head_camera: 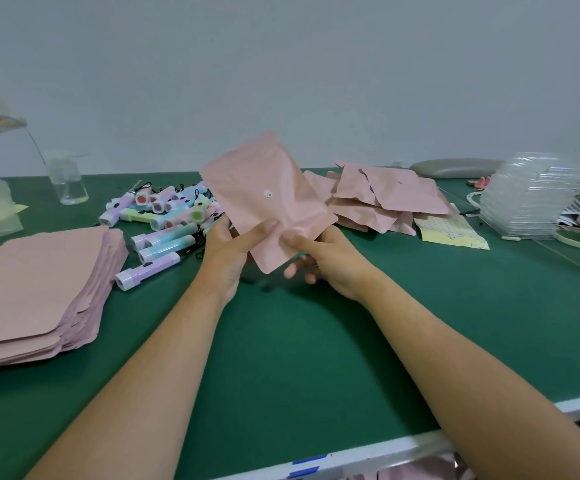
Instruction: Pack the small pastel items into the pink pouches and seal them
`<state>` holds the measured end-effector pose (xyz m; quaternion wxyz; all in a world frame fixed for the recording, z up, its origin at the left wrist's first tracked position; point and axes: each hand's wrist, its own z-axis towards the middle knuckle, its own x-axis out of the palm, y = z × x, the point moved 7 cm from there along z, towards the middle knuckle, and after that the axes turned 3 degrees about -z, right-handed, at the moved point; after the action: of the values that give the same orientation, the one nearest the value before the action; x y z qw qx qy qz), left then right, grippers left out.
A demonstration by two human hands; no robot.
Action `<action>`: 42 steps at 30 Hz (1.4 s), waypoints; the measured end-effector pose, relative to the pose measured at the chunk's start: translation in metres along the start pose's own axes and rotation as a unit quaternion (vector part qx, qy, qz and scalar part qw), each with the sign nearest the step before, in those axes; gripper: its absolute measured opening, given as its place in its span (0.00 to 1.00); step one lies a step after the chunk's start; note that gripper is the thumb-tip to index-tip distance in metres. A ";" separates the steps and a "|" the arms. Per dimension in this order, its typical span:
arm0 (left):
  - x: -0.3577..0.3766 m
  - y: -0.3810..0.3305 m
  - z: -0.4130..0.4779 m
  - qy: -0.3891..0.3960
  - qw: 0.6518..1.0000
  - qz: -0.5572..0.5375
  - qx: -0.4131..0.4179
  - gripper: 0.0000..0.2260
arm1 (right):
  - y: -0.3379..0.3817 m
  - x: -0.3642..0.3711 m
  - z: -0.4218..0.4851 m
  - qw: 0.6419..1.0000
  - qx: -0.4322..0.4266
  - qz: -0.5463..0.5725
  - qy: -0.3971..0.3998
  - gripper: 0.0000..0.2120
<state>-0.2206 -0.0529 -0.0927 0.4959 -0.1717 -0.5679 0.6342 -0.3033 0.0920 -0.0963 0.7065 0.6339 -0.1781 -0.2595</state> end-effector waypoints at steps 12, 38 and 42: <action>0.005 0.012 -0.005 0.016 0.994 -0.041 -0.103 0.28 | 0.015 -0.099 -0.008 0.944 -0.024 0.054 -0.325 0.08; -0.006 -0.042 -0.014 -0.140 0.969 0.191 0.071 0.12 | -0.010 -0.028 0.025 0.957 0.081 -0.166 -0.222 0.07; -0.038 -0.100 -0.019 -0.234 0.839 0.461 0.171 0.16 | 0.000 -0.002 0.025 0.940 0.039 -0.270 -0.206 0.09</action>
<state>-0.1454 -0.0880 -0.0223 0.0200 -0.1725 -0.4048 0.8978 -0.3190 0.0729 -0.0925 0.5325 0.6177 -0.1514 -0.5585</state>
